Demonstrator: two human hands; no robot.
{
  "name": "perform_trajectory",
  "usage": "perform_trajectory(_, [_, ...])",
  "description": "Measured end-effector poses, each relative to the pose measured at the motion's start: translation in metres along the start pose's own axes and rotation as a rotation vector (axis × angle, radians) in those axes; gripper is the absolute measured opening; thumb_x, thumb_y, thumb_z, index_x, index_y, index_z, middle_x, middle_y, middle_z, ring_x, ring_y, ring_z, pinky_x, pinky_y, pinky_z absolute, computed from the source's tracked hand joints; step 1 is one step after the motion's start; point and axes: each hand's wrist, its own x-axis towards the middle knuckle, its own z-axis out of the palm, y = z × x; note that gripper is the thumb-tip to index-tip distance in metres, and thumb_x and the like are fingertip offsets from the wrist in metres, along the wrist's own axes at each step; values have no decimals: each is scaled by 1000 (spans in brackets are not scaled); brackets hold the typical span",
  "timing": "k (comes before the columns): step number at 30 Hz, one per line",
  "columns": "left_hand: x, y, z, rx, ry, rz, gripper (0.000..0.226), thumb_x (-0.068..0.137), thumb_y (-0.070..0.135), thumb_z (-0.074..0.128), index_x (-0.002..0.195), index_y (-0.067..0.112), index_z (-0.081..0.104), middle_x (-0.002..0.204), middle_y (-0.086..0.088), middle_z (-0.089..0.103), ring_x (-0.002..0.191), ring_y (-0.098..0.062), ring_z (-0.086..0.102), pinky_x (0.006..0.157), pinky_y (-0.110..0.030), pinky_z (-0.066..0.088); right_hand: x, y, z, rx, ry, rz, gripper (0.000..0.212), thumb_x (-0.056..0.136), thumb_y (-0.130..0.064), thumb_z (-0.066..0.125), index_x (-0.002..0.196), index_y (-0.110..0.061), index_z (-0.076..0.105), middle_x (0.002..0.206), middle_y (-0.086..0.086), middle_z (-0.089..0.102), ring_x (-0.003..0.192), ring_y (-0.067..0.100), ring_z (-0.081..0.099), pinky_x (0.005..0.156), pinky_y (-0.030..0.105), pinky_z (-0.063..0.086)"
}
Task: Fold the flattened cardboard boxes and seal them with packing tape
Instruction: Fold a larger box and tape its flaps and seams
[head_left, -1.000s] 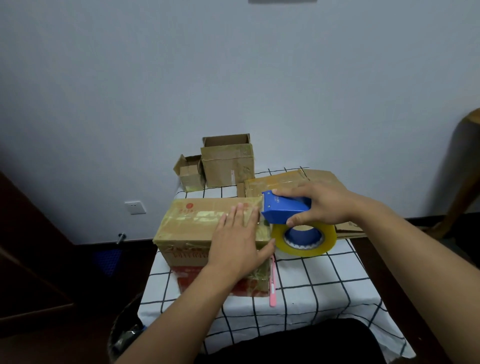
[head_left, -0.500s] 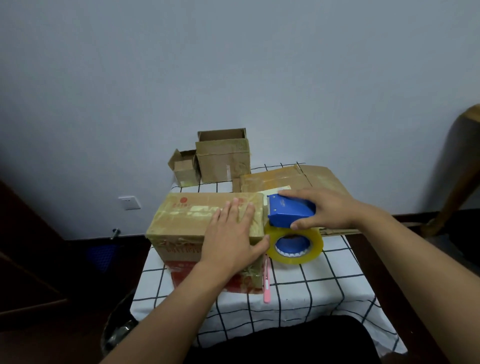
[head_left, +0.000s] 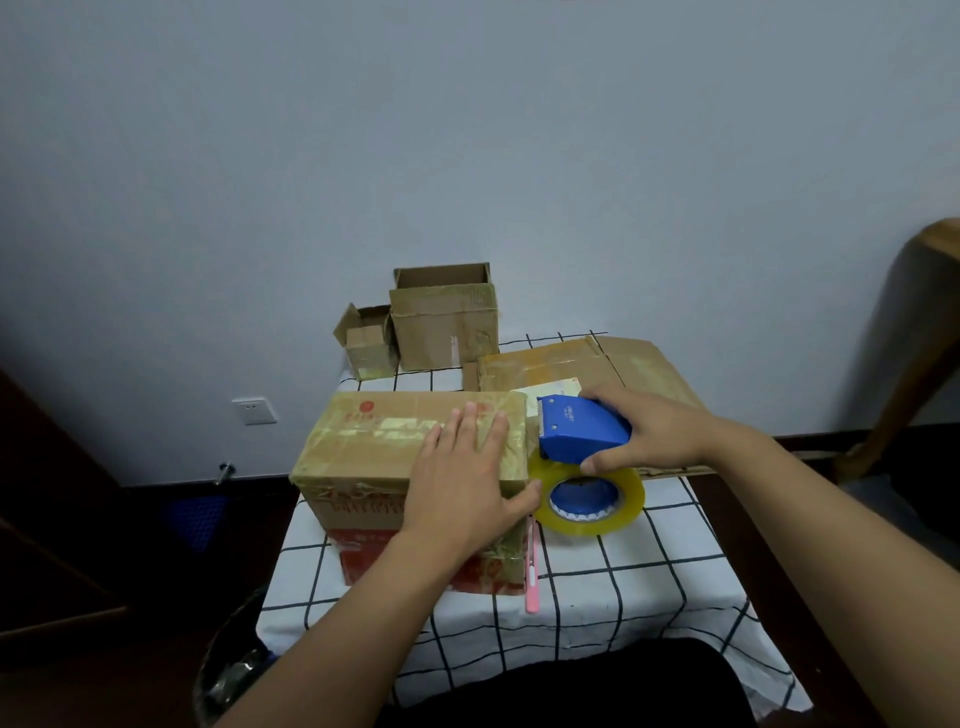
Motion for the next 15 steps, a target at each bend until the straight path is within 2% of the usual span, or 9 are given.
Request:
perform_trajectory(3, [0, 0, 0, -2, -8, 2, 94, 84, 82, 30, 157, 29, 4, 165, -8, 0, 152, -24, 0, 121, -39, 1, 0, -1, -2, 3, -29, 1, 72, 67, -55, 78, 128, -39, 44, 110, -19, 54, 97, 4, 56, 74, 21, 43])
perform_trajectory(7, [0, -1, 0, -1, -10, 3, 96, 82, 84, 31, 157, 30, 4, 165, -8, -1, 152, -23, -1, 121, -40, 2, 6, 1, -10, 26, -115, 68, 60, 61, -57, 76, 114, -39, 52, 104, -14, 57, 91, 7, 58, 71, 20, 43])
perform_trajectory(11, [2, -1, 1, 1, -4, 3, 95, 83, 83, 31, 157, 30, 3, 165, -8, -1, 152, -23, -1, 121, -40, 2, 14, 1, -14, 35, -183, 92, 62, 55, -63, 76, 107, -36, 55, 100, -11, 60, 91, 12, 60, 72, 21, 45])
perform_trajectory(15, [1, 0, 0, -1, 1, 2, 94, 83, 82, 31, 157, 29, 3, 165, -7, -1, 152, -23, -1, 121, -40, 1, 15, 5, -14, 100, -212, 77, 60, 60, -56, 78, 111, -35, 54, 104, -8, 60, 92, 12, 61, 73, 21, 47])
